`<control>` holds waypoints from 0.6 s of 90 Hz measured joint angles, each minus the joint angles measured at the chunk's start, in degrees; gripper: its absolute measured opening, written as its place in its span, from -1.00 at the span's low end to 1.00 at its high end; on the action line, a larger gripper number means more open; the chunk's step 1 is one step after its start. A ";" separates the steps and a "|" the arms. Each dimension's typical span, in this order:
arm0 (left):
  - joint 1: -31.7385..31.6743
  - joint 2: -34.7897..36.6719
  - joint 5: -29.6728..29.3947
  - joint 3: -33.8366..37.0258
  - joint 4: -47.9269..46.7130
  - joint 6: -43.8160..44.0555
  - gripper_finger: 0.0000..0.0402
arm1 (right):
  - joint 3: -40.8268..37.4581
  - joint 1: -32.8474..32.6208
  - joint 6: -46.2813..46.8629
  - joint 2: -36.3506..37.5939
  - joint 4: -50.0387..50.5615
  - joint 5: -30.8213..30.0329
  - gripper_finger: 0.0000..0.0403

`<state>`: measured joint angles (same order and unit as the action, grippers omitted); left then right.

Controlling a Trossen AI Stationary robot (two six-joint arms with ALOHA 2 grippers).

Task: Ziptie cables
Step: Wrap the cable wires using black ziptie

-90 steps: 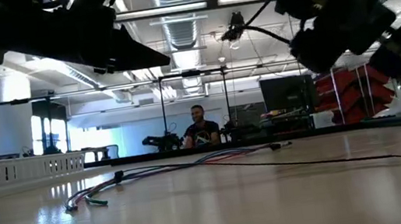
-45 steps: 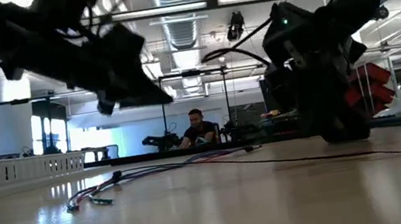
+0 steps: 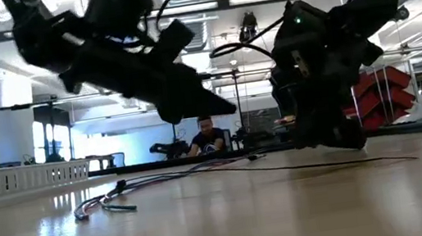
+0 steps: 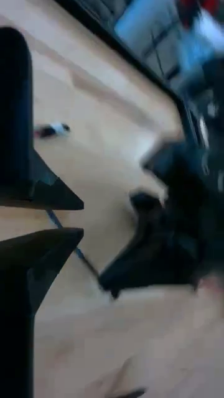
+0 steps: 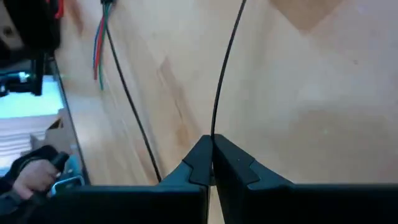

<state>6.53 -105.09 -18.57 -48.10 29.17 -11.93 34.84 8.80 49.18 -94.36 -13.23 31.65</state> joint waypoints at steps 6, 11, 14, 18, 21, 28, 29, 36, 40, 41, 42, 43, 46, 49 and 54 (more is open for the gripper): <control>-0.03 -1.46 0.01 -3.06 -6.17 -2.70 -0.68 | 0.12 0.20 0.89 0.76 0.09 1.08 -1.00; 0.02 -2.78 -0.11 -5.10 -8.44 -5.10 -0.63 | 0.40 0.25 1.55 1.11 -0.35 2.41 -1.00; 0.00 -3.60 -0.16 -6.15 -8.81 -6.60 -0.60 | 0.51 0.43 2.15 1.16 -1.21 3.07 -1.00; 0.02 -4.76 -0.41 -7.28 -8.97 -8.51 -0.57 | 0.49 0.70 2.83 1.33 -1.30 3.67 -1.00; 0.02 -5.47 -0.55 -8.13 -9.11 -9.81 -0.54 | 0.49 0.76 3.56 1.35 -1.51 4.02 -1.00; 0.02 -6.80 -1.49 -9.62 -9.30 -11.82 -0.47 | 0.49 0.81 4.54 1.18 -1.59 4.56 -1.00; 0.02 -6.95 -1.49 -9.84 -9.27 -12.04 -0.46 | 0.49 0.81 4.79 1.15 -1.60 4.62 -1.00; 0.05 -7.57 -1.44 -10.68 -8.83 -13.33 -0.40 | 0.41 0.79 5.75 1.15 -2.19 4.94 -1.00; 0.06 -8.11 -1.36 -11.15 -8.75 -13.83 -0.37 | 0.41 0.81 6.43 1.15 -3.04 5.00 -1.00; 0.06 -8.23 -1.27 -11.23 -8.72 -13.94 -0.36 | 0.42 0.82 6.52 1.15 -3.16 5.03 -1.00; 0.06 -8.36 -1.17 -11.28 -8.70 -14.02 -0.35 | 0.43 0.85 6.62 1.15 -3.27 5.10 -1.00; 0.06 -8.51 -1.08 -11.29 -8.69 -14.07 -0.35 | 0.43 0.90 6.73 1.15 -3.37 5.23 -1.00; 0.06 -8.90 -0.95 -11.30 -8.75 -14.11 -0.34 | 0.41 0.98 7.26 1.15 -3.73 5.90 -1.00; 0.06 -9.08 -0.95 -11.41 -8.78 -13.99 -0.33 | 0.41 1.03 7.83 1.15 -4.33 6.33 -1.00; 0.06 -9.12 -0.83 -11.49 -8.81 -13.26 -0.35 | 0.41 1.01 8.02 1.15 -5.20 6.53 -1.00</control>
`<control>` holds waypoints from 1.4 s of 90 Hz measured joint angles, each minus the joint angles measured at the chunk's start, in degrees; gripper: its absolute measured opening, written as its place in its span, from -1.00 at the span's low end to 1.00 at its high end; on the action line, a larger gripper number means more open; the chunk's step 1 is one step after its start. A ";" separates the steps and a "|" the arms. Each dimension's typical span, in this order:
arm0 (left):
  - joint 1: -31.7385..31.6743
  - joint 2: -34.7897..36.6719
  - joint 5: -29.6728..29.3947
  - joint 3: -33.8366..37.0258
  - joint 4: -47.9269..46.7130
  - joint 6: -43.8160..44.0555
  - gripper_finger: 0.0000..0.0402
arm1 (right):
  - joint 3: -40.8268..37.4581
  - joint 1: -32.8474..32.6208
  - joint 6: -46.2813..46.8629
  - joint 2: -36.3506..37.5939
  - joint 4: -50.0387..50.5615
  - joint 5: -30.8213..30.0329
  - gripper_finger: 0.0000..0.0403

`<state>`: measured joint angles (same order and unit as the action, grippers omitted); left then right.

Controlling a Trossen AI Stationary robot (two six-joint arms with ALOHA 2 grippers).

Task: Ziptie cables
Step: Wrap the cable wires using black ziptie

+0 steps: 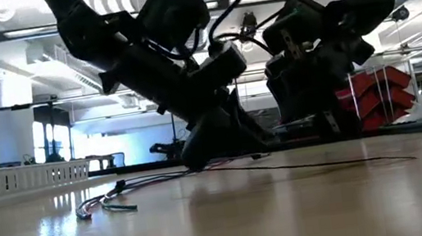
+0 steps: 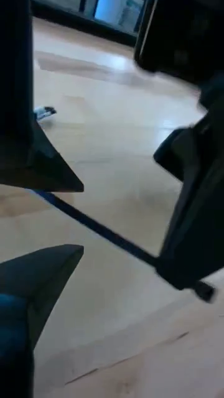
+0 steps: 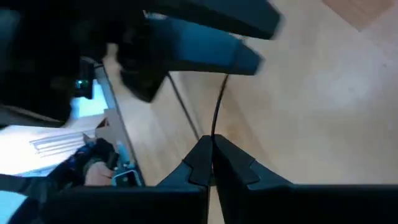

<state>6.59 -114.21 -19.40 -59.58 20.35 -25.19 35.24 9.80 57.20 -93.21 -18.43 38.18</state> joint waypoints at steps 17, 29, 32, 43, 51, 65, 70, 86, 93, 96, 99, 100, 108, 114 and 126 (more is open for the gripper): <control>-0.04 0.24 0.02 -0.01 0.93 3.06 -0.61 | 0.00 0.00 0.30 0.00 -0.31 0.79 -1.00; -0.04 0.20 0.00 -0.01 2.11 3.44 -0.89 | 0.00 0.00 0.23 0.00 -0.53 0.85 -1.00; -0.04 0.20 0.00 -0.01 2.09 3.88 -0.94 | 0.00 0.00 -0.34 0.03 -0.58 0.83 -1.00; -0.02 0.22 1.46 0.52 2.21 7.72 -0.98 | 0.00 -0.04 -7.31 0.67 -1.15 0.79 -0.99; -0.02 0.48 5.53 1.83 3.83 9.95 -0.99 | 0.00 -0.04 -14.63 2.69 -1.45 0.74 -0.92; -0.02 0.85 9.50 3.92 8.81 14.08 -1.00 | 0.00 -0.23 -28.96 7.56 -1.15 -0.63 -0.71; 0.00 0.85 9.59 4.45 9.90 14.79 -1.00 | 0.04 -0.52 -35.43 9.39 0.05 -2.81 -0.62; -0.02 0.87 9.57 5.39 12.05 15.50 -1.00 | -0.04 -2.39 -59.40 13.52 6.55 -13.88 -0.38; -0.02 0.89 9.57 5.61 13.00 15.69 -1.00 | -0.24 -3.35 -67.98 14.54 10.03 -14.72 -0.33; -0.01 0.91 9.57 5.75 13.20 15.91 -1.00 | -0.28 -3.77 -69.92 14.89 11.21 -14.71 -0.32; 0.00 0.92 9.57 5.78 13.21 16.35 -1.00 | -0.28 -4.06 -70.98 15.37 12.29 -14.80 -0.32; 0.00 0.92 9.57 5.79 13.19 16.49 -1.00 | -0.28 -4.19 -71.26 15.58 12.61 -14.80 -0.32; 0.15 0.92 9.57 6.02 13.30 17.19 -1.00 | -0.46 -4.77 -72.67 17.30 13.24 -14.89 -0.35; 0.22 0.92 9.57 6.13 13.80 17.20 -1.00 | -1.50 -5.18 -72.92 17.75 12.92 -17.10 -0.38; 0.22 0.92 9.52 6.13 14.36 17.20 -1.00 | -4.49 -6.18 -71.46 16.77 4.20 -21.37 -0.45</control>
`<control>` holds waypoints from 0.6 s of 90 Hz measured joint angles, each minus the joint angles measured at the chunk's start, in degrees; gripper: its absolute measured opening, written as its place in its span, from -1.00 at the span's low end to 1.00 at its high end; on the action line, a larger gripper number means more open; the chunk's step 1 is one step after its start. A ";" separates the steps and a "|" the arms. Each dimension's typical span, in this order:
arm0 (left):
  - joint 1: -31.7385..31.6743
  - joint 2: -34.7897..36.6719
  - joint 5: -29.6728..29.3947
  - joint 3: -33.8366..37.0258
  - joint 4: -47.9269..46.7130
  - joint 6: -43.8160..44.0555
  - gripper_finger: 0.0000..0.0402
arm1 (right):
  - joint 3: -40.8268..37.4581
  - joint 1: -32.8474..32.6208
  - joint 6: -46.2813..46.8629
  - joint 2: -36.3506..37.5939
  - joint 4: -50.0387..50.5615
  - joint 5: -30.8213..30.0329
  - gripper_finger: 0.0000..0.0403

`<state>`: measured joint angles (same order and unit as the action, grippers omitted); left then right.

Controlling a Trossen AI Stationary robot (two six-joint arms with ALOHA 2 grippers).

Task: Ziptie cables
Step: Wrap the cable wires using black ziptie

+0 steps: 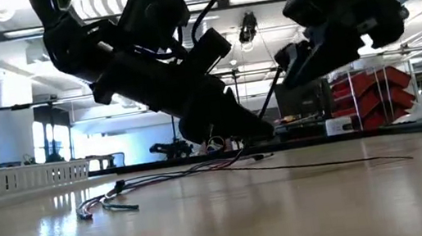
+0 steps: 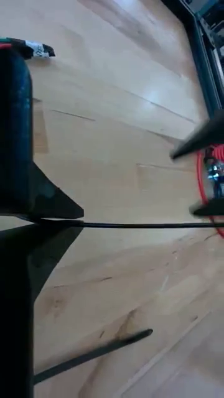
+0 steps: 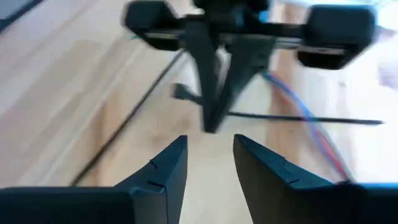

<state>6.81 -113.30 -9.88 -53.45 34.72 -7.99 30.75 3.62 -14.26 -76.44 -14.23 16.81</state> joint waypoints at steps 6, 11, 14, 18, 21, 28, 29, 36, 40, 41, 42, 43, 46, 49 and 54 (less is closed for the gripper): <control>0.00 0.00 -0.16 0.02 0.04 0.12 -1.00 | -2.30 -1.03 2.26 -0.65 -5.58 -0.32 -0.49; 0.00 0.00 -0.80 0.02 0.13 0.25 -1.00 | -3.91 -2.15 3.51 -1.90 -10.66 -0.62 -0.52; 0.00 0.00 -1.13 0.02 0.18 0.34 -1.00 | -4.76 -2.83 4.31 -2.61 -13.35 -1.75 -0.54; 0.00 0.00 -1.19 0.02 0.19 0.39 -1.00 | -5.86 -3.71 5.25 -3.40 -15.73 -3.49 -0.56; 0.00 0.00 -1.24 0.02 0.28 0.39 -1.00 | -6.60 -4.22 5.81 -3.90 -17.50 -5.06 -0.57; 0.00 0.02 -1.50 0.02 0.67 0.39 -1.00 | -8.10 -5.31 6.94 -5.46 -22.34 -8.28 -0.57; 0.00 0.02 -1.50 0.02 0.77 0.39 -1.00 | -8.33 -5.43 7.11 -5.63 -23.19 -8.70 -0.57; -0.04 0.07 -1.54 0.04 1.49 0.39 -1.00 | -10.26 -6.22 7.57 -7.09 -30.68 -11.46 -0.55; -0.07 0.07 -1.54 0.04 1.51 0.29 -1.00 | -11.51 -6.51 7.89 -8.53 -36.43 -13.02 -0.54; -0.07 0.07 -1.54 0.04 1.52 0.22 -1.00 | -11.87 -6.54 8.05 -8.93 -37.69 -13.29 -0.54; -0.07 0.07 -1.54 0.04 1.53 0.16 -1.00 | -12.22 -6.56 8.21 -9.31 -38.91 -13.50 -0.54; -0.07 0.07 -1.54 0.04 1.55 0.13 -1.00 | -12.59 -6.58 8.36 -9.68 -40.08 -13.61 -0.54; -0.07 0.07 -1.54 0.04 1.62 0.11 -1.00 | -13.60 -6.53 8.87 -11.07 -43.31 -13.82 -0.54; -0.07 0.07 -1.54 0.04 1.78 0.08 -1.00 | -14.28 -6.51 9.56 -12.78 -47.23 -13.89 -0.55; -0.07 0.07 -1.54 0.04 1.98 -0.09 -1.00 | -15.10 -6.53 10.81 -15.63 -53.12 -14.02 -0.59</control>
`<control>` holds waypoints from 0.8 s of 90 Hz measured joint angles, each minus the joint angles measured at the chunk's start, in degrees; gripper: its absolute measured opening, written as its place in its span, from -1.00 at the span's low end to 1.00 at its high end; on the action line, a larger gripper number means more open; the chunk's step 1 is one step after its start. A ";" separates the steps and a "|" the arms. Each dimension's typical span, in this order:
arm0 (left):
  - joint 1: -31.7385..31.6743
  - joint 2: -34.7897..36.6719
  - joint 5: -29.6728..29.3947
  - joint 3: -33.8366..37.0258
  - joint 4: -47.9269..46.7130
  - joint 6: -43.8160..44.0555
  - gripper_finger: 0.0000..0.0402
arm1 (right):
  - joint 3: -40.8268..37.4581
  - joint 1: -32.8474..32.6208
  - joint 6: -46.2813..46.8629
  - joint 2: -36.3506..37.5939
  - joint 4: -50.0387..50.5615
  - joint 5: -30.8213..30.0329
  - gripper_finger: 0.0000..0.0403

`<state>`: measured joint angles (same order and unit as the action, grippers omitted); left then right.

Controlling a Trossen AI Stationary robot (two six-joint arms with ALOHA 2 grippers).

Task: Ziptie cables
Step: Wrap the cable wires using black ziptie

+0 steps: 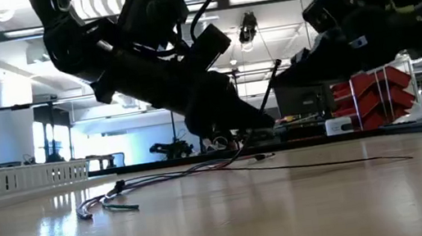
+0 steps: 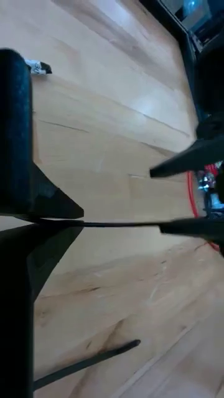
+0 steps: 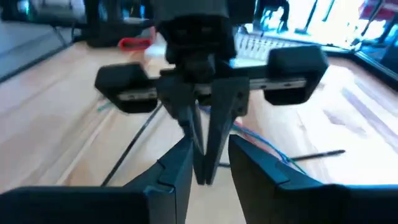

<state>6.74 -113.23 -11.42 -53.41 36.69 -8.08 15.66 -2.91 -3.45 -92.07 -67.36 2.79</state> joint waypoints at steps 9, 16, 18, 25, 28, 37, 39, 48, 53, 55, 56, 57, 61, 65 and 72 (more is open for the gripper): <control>-0.10 0.02 0.00 0.00 0.37 -0.06 -1.00 | -0.52 -0.53 1.71 -5.77 -7.60 0.05 -0.68; -0.20 0.11 0.00 0.00 0.38 -0.13 -1.00 | -0.25 -0.93 2.53 -9.89 -12.96 0.11 -0.76; -0.24 0.14 -0.01 0.00 0.36 -0.13 -1.00 | -0.11 -1.07 2.73 -10.87 -14.67 0.15 -0.78; -0.31 0.17 -0.02 0.00 0.26 0.05 -1.00 | 0.69 -1.55 2.91 -13.60 -19.44 0.10 -0.81; -0.32 0.20 -0.02 0.00 0.26 0.16 -1.00 | 0.69 -1.61 2.90 -14.47 -20.32 0.13 -0.81; -0.33 0.24 -0.02 0.04 0.19 0.26 -1.00 | 0.79 -1.62 2.96 -15.45 -21.14 0.13 -0.78; -0.33 0.24 -0.02 0.04 0.21 0.31 -1.00 | 0.79 -1.62 3.02 -15.50 -21.32 0.13 -0.78; -0.33 0.24 -0.02 0.20 0.21 0.77 -1.00 | 0.77 -1.62 3.64 -15.50 -21.22 0.02 -0.78; -0.33 0.24 -0.02 0.20 0.22 0.99 -1.00 | 0.79 -1.62 3.62 -15.39 -21.26 0.02 -0.83; -0.33 0.26 -0.02 0.20 0.29 1.03 -1.00 | 0.79 -1.60 3.61 -15.32 -21.28 0.04 -0.86; -0.33 0.26 -0.02 0.20 0.30 1.06 -1.00 | 0.81 -1.60 3.56 -15.30 -21.28 0.04 -0.88; -0.33 0.26 -0.02 0.20 0.32 1.07 -1.00 | 0.81 -1.60 3.52 -15.30 -21.28 0.03 -0.90; -0.33 0.26 -0.02 0.20 0.30 1.10 -1.00 | 0.81 -1.60 3.45 -15.30 -21.25 0.09 -0.96; -0.33 0.26 -0.02 0.20 0.28 1.12 -1.00 | 0.82 -1.57 3.45 -15.30 -21.22 0.44 -0.98; -0.33 0.33 -0.02 0.20 0.30 1.10 -1.00 | 1.08 -1.56 3.31 -15.30 -20.72 1.46 -0.99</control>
<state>6.42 -112.90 -11.44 -53.21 36.99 -6.98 16.74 -4.47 -0.14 -107.37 -88.08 4.25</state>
